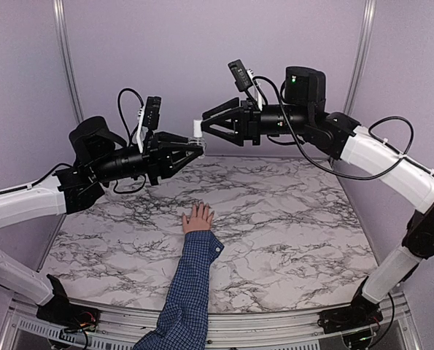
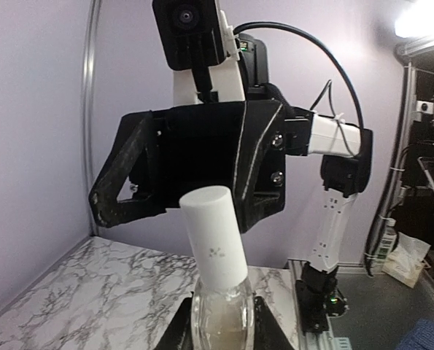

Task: Paint the nails
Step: Screw the nail polish bottle cap onto the nail polish bottle.

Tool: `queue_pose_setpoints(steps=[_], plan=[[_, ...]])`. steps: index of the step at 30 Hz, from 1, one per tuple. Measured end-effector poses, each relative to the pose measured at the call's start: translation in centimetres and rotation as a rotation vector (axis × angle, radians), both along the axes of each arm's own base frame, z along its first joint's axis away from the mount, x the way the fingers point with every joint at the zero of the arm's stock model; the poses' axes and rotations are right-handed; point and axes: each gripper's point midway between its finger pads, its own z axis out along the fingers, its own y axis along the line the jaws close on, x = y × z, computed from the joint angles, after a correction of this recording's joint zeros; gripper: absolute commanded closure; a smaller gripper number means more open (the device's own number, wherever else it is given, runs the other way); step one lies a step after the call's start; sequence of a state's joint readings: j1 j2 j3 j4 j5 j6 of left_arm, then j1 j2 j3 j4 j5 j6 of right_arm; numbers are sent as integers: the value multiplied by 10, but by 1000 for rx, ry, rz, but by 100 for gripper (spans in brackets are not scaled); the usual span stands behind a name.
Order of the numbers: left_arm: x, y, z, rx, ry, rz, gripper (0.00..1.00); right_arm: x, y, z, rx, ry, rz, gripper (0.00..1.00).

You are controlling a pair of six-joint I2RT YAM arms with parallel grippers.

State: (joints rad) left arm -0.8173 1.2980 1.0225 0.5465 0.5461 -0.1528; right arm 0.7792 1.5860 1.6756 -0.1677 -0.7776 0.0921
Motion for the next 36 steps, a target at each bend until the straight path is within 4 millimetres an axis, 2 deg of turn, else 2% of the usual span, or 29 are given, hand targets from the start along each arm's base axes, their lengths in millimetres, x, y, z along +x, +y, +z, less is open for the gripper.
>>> queue_pose_setpoints(steps=[4,6,15,22,27,32,36], plan=[[-21,-10,18,-16,24,-190,100,-23,-3,10,23,-30,118,46],[-27,-12,20,-17,36,-244,100,-32,-6,15,38,-40,167,46],[-42,-11,21,-11,63,-338,100,-62,-16,35,95,-69,294,45],[-47,-12,18,-2,68,-375,100,-71,-18,40,123,-30,350,44],[-49,-12,17,2,69,-388,100,-72,-16,44,139,-7,372,48],[-50,-12,15,5,70,-394,100,-72,-5,35,131,31,399,50],[-50,-12,15,5,72,-395,100,-72,4,25,115,65,415,58]])
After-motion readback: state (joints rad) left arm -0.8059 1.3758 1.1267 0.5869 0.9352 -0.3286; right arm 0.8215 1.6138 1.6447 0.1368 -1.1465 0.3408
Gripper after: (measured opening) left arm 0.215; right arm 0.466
